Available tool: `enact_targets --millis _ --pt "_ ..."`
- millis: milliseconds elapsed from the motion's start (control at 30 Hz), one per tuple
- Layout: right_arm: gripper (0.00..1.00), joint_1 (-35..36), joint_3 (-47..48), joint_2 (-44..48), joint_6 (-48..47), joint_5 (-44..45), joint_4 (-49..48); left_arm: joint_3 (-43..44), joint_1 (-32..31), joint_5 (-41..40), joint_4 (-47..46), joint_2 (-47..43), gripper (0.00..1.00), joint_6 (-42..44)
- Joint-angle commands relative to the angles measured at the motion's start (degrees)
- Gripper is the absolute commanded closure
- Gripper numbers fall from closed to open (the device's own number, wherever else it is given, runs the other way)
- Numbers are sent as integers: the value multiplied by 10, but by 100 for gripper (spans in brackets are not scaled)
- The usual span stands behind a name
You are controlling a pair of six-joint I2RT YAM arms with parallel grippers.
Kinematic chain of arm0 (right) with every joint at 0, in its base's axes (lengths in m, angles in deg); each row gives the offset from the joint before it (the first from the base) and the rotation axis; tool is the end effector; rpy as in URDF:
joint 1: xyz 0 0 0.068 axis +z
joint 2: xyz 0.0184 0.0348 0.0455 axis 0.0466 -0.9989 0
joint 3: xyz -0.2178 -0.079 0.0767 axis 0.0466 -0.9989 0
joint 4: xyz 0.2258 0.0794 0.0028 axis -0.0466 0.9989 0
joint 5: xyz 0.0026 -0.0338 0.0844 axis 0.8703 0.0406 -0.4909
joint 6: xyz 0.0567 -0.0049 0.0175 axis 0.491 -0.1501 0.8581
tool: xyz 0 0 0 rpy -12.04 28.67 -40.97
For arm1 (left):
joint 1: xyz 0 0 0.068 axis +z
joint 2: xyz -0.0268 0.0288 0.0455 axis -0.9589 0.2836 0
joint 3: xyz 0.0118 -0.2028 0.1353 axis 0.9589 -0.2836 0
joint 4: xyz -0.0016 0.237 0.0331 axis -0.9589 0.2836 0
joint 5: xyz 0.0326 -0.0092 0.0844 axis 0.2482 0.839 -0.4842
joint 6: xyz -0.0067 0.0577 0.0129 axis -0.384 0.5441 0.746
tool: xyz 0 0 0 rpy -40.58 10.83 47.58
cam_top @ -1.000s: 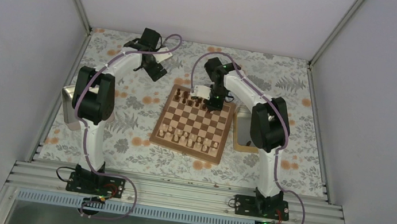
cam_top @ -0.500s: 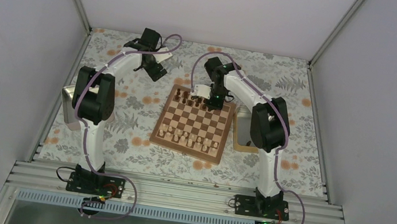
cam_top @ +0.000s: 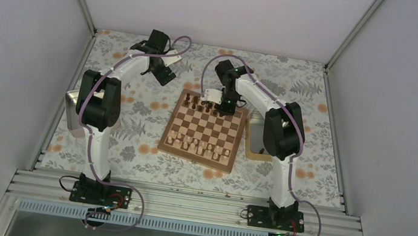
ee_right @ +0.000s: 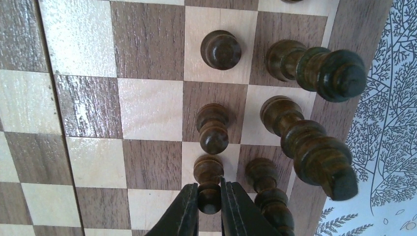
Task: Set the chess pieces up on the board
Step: Place the chess piece on the chessboard.
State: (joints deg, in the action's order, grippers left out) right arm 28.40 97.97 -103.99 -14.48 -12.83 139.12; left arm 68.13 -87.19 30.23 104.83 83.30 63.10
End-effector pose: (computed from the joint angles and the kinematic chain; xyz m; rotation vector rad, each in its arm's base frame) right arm 0.3306 0.2018 0.1713 -2.0256 2.2645 0.0481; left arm 0.4086 -0.0984 0.1909 1.0218 2.3985 0.1492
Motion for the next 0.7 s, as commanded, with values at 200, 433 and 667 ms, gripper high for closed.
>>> enact_targets --millis 200,433,667 --pt "80 3 16 -2 4 1 -1 -3 -2 10 -3 -7 0 7" --pt "72 1 42 31 3 -20 26 -4 -2 11 -1 -11 0 7" --pt "72 -42 37 137 14 -16 78 -3 -2 9 -2 -14 0 7"
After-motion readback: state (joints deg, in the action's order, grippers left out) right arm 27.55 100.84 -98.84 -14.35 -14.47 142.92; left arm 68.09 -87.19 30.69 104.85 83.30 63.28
